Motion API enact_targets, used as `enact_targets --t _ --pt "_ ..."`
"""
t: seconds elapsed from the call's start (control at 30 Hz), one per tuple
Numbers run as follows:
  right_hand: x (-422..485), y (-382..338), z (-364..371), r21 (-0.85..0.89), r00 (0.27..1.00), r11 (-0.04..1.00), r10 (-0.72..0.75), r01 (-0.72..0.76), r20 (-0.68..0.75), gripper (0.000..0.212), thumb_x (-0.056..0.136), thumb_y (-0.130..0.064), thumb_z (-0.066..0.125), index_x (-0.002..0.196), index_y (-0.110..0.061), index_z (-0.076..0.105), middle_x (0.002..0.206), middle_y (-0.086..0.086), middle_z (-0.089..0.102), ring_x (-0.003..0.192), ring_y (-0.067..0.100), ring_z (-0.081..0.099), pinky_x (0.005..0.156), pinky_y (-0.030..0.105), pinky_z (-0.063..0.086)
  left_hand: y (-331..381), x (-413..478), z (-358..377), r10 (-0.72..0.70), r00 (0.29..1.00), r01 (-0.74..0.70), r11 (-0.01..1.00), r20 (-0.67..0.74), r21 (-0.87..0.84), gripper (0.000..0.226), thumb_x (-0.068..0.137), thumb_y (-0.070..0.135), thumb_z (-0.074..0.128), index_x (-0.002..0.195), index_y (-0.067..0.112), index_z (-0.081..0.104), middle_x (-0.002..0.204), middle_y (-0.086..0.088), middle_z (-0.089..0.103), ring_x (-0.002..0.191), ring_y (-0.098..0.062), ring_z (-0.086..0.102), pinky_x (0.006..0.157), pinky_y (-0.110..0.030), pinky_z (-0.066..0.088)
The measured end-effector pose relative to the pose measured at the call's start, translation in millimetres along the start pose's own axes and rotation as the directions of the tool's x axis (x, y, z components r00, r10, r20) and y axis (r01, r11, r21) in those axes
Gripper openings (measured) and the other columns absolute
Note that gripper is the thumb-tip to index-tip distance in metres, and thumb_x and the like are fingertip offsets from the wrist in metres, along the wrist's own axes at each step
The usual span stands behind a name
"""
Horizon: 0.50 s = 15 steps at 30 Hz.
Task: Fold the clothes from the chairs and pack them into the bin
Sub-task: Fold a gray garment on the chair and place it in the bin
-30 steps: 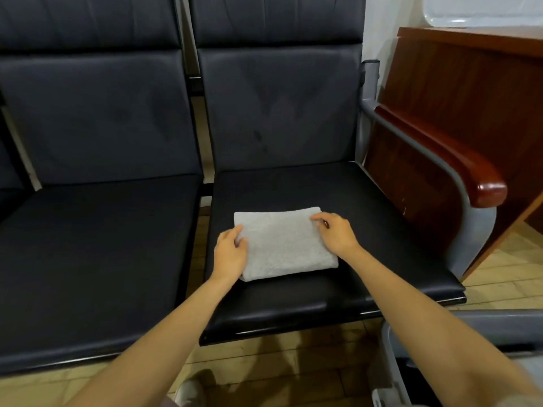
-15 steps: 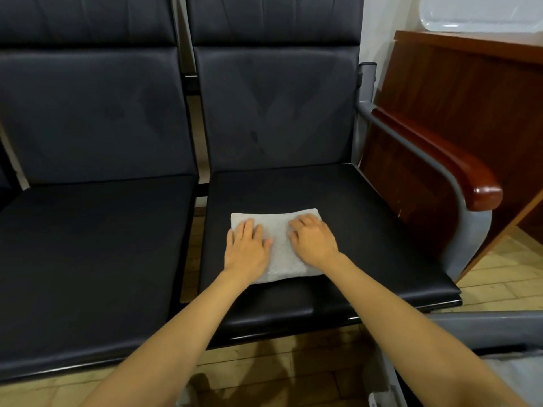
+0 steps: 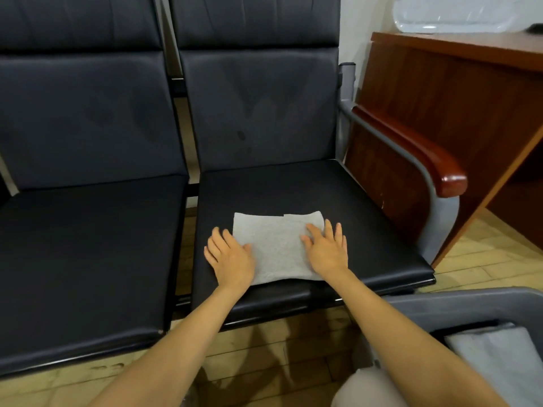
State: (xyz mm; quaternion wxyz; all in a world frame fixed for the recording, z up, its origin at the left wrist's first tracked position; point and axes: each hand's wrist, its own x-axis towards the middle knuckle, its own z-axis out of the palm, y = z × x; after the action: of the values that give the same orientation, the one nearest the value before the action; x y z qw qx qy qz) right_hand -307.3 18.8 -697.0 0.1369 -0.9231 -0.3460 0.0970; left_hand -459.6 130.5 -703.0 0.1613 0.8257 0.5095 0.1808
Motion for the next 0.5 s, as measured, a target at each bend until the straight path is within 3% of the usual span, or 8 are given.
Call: enact_targets --t 0.07,0.13,0.2,0.3,0.4,0.5 --pt "-12 1 -3 -0.062 1.0 0.998 0.015 -0.014 0.013 0.047 0.104 -0.042 0.017 0.15 -0.03 0.02 0.159 0.015 0.009 0.147 0.035 -0.005 0.119 0.046 0.001 7 -6 -2 -0.032 0.998 0.03 0.999 0.054 0.042 0.049 0.099 0.034 0.043 0.136 0.002 0.038 0.154 -0.014 0.015 0.142 -0.032 0.01 0.116 -0.046 0.007" --pt "-27 4 -8 -0.095 0.999 0.995 0.021 -0.025 -0.042 0.044 0.104 -0.039 0.02 0.146 -0.025 0.027 0.152 0.017 0.025 0.143 0.035 0.014 0.116 0.045 0.014 16 -12 -6 -0.042 0.992 0.037 0.998 0.118 0.042 0.044 0.099 0.036 0.043 0.129 0.004 0.046 0.152 -0.012 0.017 0.141 -0.031 0.011 0.114 -0.045 0.009" --pt "-42 12 -12 -0.143 0.991 0.989 0.006 -0.025 -0.133 0.04 0.105 -0.036 0.025 0.14 -0.02 0.035 0.142 0.013 0.036 0.129 0.03 0.034 0.105 0.038 0.029 25 -22 -9 -0.019 0.985 0.012 0.999 0.17 0.04 0.044 0.098 0.037 0.044 0.129 0.007 0.046 0.148 -0.01 0.021 0.138 -0.03 0.015 0.112 -0.044 0.013" --pt "-61 28 -19 -0.131 0.987 0.99 0.028 -0.049 -0.156 0.037 0.104 -0.031 0.032 0.137 -0.015 0.037 0.135 0.012 0.039 0.118 0.027 0.043 0.095 0.033 0.038 47 -41 -15 0.081 0.973 -0.085 0.996 0.218 0.01 0.041 0.1 0.035 0.04 0.131 0.009 0.04 0.136 -0.009 0.039 0.127 -0.028 0.031 0.107 -0.041 0.021" --pt "-79 56 -32 0.017 0.977 0.994 0.107 -0.106 -0.185 0.032 0.101 -0.018 0.038 0.133 -0.012 0.04 0.131 0.014 0.036 0.115 0.03 0.042 0.083 0.035 0.044 77 -64 -22 0.231 0.932 -0.17 0.959 0.281 -0.225 0.025 0.102 0.029 0.037 0.12 0.012 0.038 0.117 -0.008 0.055 0.104 -0.025 0.051 0.092 -0.039 0.034" --pt "-106 101 -53 0.184 0.938 0.977 0.161 -0.108 -0.307 0.031 0.1 -0.017 0.039 0.131 -0.014 0.044 0.127 0.014 0.037 0.11 0.033 0.043 0.081 0.041 0.046 120 -86 -26 0.355 0.875 -0.202 0.885 0.329 -0.42 0.012 0.102 0.026 0.037 0.108 0.018 0.03 0.112 -0.012 0.055 0.084 -0.022 0.051 0.065 -0.035 0.037"
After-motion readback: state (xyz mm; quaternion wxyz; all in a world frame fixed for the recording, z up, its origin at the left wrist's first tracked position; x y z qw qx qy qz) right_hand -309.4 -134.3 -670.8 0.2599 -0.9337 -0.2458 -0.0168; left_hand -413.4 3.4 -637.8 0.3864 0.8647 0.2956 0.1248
